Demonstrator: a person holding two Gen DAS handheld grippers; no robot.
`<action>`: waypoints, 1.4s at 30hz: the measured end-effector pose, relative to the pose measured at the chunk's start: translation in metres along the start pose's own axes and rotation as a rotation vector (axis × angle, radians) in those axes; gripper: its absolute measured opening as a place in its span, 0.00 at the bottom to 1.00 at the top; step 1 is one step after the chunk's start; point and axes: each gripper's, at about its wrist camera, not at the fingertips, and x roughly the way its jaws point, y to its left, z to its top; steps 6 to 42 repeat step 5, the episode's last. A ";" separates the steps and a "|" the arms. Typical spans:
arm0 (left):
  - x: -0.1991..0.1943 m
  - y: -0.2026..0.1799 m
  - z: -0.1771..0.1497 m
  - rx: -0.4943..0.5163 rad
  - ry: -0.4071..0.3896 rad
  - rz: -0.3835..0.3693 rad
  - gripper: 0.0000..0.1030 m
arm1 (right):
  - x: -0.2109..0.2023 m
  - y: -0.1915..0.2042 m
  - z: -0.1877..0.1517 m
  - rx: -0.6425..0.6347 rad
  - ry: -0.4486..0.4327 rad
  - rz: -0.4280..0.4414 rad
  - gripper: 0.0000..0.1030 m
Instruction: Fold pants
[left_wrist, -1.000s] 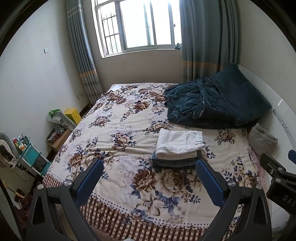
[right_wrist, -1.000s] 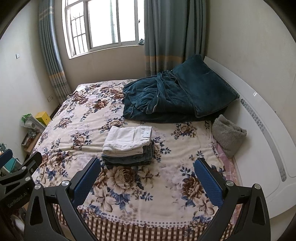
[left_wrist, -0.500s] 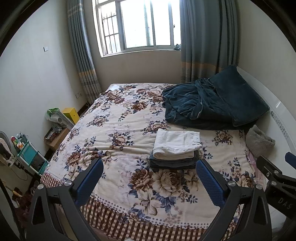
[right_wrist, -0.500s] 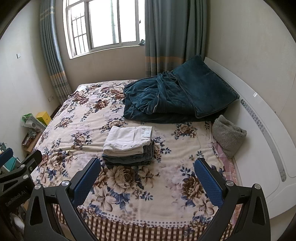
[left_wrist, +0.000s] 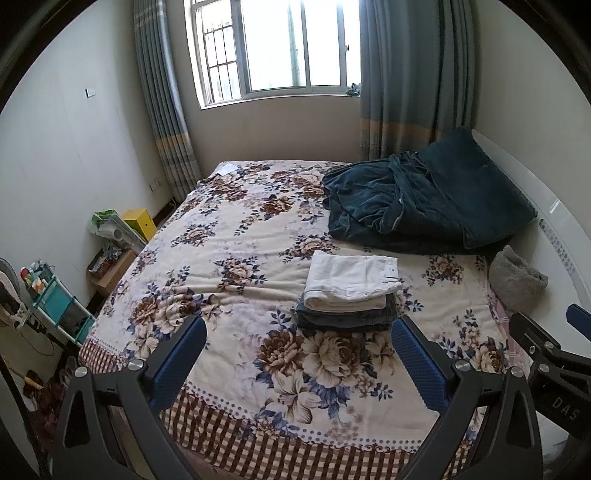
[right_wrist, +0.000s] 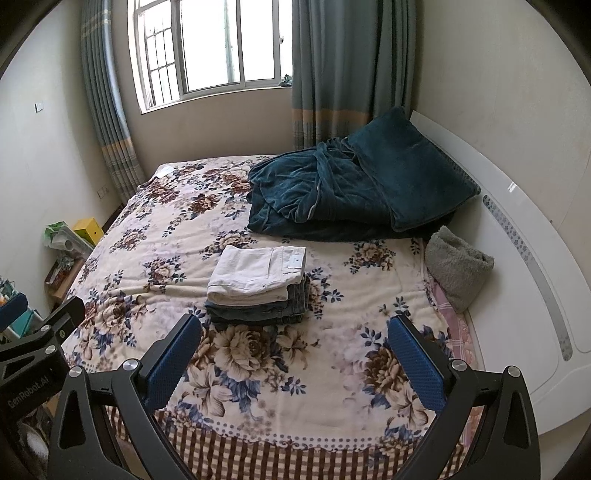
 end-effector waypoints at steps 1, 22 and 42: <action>-0.001 0.000 0.000 -0.003 -0.004 0.003 1.00 | -0.001 0.001 0.000 -0.001 -0.002 -0.001 1.00; -0.003 0.002 -0.001 -0.015 -0.012 -0.002 1.00 | 0.001 -0.001 0.000 0.001 -0.003 -0.001 1.00; -0.003 0.002 -0.001 -0.015 -0.012 -0.002 1.00 | 0.001 -0.001 0.000 0.001 -0.003 -0.001 1.00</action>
